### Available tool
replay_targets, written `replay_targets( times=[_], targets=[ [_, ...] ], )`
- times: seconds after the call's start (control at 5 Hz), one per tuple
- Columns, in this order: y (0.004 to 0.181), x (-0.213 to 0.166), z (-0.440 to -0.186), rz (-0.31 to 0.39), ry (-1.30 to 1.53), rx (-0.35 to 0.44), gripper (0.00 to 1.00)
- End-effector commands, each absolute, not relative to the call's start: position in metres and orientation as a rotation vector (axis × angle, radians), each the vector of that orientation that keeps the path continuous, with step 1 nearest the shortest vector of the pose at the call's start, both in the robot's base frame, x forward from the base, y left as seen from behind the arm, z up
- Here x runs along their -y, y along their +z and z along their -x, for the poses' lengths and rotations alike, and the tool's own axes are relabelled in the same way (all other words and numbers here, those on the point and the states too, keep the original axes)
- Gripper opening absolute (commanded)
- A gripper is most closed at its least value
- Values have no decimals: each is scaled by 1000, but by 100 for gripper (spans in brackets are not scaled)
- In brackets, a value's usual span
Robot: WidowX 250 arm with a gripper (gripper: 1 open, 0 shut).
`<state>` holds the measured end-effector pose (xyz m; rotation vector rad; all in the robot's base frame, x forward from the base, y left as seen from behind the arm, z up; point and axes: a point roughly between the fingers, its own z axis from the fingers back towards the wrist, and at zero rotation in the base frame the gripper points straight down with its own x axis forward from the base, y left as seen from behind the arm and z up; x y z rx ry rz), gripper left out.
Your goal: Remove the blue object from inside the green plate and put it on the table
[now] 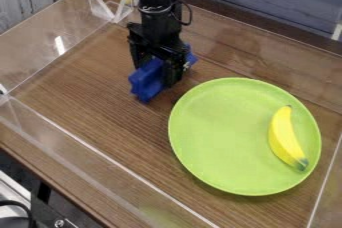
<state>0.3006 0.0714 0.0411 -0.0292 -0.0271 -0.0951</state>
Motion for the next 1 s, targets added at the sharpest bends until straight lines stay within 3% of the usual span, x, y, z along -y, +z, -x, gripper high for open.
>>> replay_targets(
  times=[0.0, 0.8],
  targets=[
    [52, -72, -303, 20, -99, 60, 100],
    [44, -69, -303, 33, -94, 43, 100]
  ],
)
